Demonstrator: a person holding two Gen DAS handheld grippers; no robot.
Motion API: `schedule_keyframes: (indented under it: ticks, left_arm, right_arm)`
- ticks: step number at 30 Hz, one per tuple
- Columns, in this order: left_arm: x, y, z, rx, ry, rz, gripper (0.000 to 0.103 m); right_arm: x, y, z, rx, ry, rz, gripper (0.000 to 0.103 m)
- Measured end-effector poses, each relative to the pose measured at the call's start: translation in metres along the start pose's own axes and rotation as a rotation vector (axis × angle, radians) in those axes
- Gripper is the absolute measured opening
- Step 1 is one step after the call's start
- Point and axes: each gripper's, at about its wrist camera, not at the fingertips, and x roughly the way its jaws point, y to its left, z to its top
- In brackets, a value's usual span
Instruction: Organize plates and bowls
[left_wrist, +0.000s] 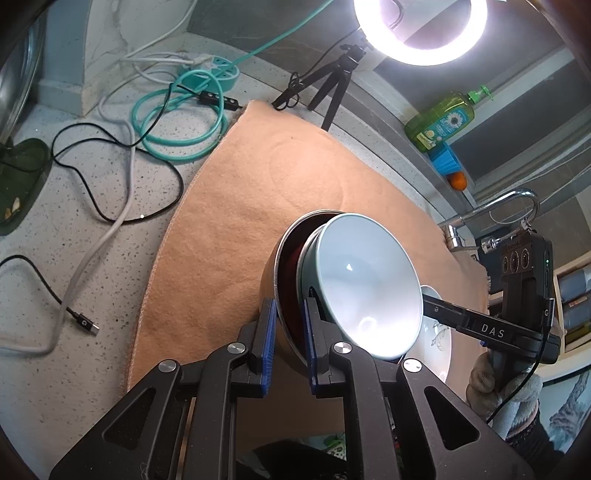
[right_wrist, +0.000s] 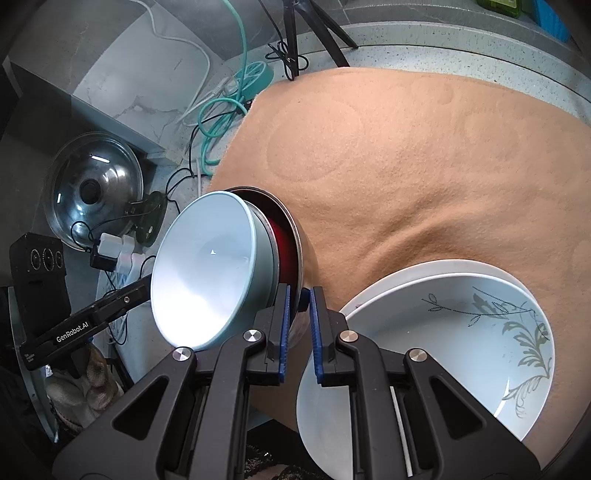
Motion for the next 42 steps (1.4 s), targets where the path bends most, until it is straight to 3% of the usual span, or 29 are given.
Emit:
schedule_keyframes:
  ticks: [18,36,37,38,40,42]
  left_arm:
    - [-0.027,-0.043,0.010,0.091,-0.073,-0.051,0.011]
    - [0.006,-0.110,-0.008,0.227,0.026,-0.144,0.011]
    - [0.007,-0.113,-0.010,0.232,0.030,-0.149,0.010]
    - [0.009,-0.116,-0.012,0.233,0.046,-0.187,0.000]
    - [0.012,-0.125,-0.013,0.253,0.057,-0.200,0.000]
    - [0.016,-0.140,-0.018,0.337,-0.006,-0.144,0.000]
  right_arm:
    - [-0.056,-0.005,-0.005,0.012,-0.102,0.021,0.011]
    - [-0.118,-0.065,-0.050,0.132,-0.176,-0.049,0.011]
    - [-0.120,-0.069,-0.052,0.139,-0.177,-0.052,0.011]
    - [-0.121,-0.072,-0.056,0.146,-0.179,-0.054,0.011]
    - [-0.125,-0.076,-0.062,0.156,-0.181,-0.049,0.011]
    - [-0.128,-0.077,-0.066,0.150,-0.201,-0.083,0.011]
